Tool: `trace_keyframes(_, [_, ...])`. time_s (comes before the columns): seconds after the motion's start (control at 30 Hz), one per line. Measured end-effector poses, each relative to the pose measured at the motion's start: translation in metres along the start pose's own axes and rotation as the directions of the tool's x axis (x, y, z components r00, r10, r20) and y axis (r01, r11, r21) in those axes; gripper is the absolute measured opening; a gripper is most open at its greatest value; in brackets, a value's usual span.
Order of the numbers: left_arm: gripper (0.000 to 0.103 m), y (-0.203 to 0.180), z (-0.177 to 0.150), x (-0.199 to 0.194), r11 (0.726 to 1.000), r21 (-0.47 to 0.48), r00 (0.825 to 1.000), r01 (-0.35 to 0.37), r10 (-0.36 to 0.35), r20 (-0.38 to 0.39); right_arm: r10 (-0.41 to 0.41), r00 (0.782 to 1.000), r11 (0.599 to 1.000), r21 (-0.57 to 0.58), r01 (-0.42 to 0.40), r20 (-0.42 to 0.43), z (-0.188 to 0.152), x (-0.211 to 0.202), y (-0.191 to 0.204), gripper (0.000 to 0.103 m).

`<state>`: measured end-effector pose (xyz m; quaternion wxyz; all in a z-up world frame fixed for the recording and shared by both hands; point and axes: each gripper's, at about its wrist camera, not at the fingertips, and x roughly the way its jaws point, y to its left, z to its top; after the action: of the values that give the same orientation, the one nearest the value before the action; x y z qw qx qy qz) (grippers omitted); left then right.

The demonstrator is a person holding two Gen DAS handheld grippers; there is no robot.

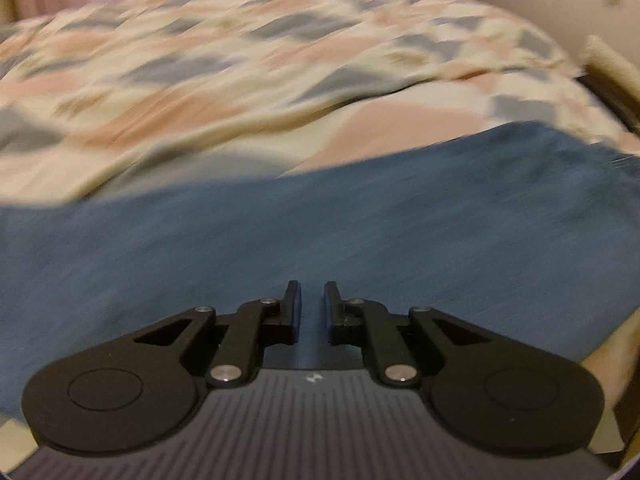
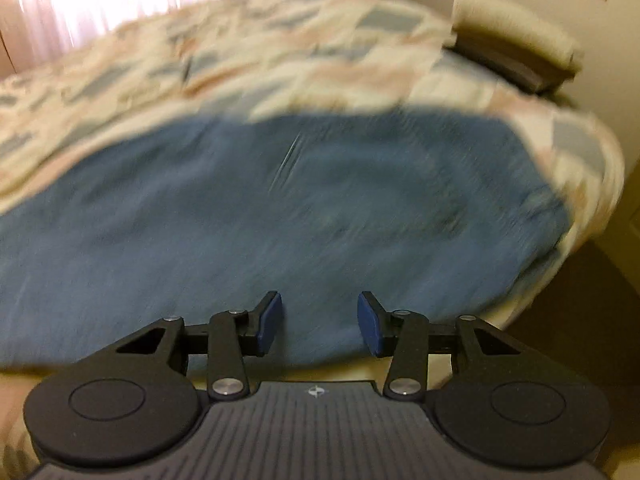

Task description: Fold clothes

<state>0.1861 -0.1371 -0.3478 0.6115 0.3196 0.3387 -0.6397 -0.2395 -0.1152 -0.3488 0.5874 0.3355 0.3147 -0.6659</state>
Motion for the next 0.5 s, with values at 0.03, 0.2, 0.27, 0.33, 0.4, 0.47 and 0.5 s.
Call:
trace_keyframes(0.03, [0.007, 0.015, -0.004, -0.002, 1.000, -0.012, 1.000, -0.001, 0.001, -0.001, -0.013, 1.000, 1.000, 0.001, 0.013, 0.008, -0.002, -0.004, 0.011, 0.044])
trace_keyframes(0.2, [0.008, 0.079, -0.009, -0.030, 1.000, -0.001, 0.999, 0.009, -0.009, 0.043, -0.007, 0.999, 1.000, -0.016, 0.008, 0.036, -0.008, -0.033, 0.077, 0.044])
trace_keyframes(0.27, [0.008, 0.106, -0.009, -0.044, 1.000, 0.001, 0.998, 0.015, -0.015, 0.059, 0.020, 0.999, 0.999, -0.038, -0.018, 0.041, -0.014, -0.043, 0.115, 0.044])
trace_keyframes(0.33, [0.008, 0.131, -0.010, -0.055, 1.000, -0.004, 0.998, 0.004, -0.004, 0.062, 0.049, 0.999, 0.998, -0.050, -0.047, 0.023, -0.020, -0.049, 0.151, 0.044])
trace_keyframes(0.4, [0.008, 0.155, -0.008, -0.065, 1.000, -0.012, 0.998, -0.019, 0.019, 0.052, 0.083, 0.996, 0.996, -0.036, -0.084, -0.009, -0.025, -0.055, 0.185, 0.045])
trace_keyframes(0.47, [0.008, 0.176, -0.004, -0.075, 0.999, -0.021, 0.998, -0.049, 0.050, 0.031, 0.089, 0.994, 0.996, -0.020, -0.091, -0.067, -0.021, -0.064, 0.211, 0.047])
trace_keyframes(0.5, [0.008, 0.182, 0.003, -0.082, 0.998, -0.028, 0.998, -0.058, 0.058, 0.014, 0.087, 0.991, 0.996, -0.012, -0.089, -0.100, -0.018, -0.070, 0.223, 0.048])
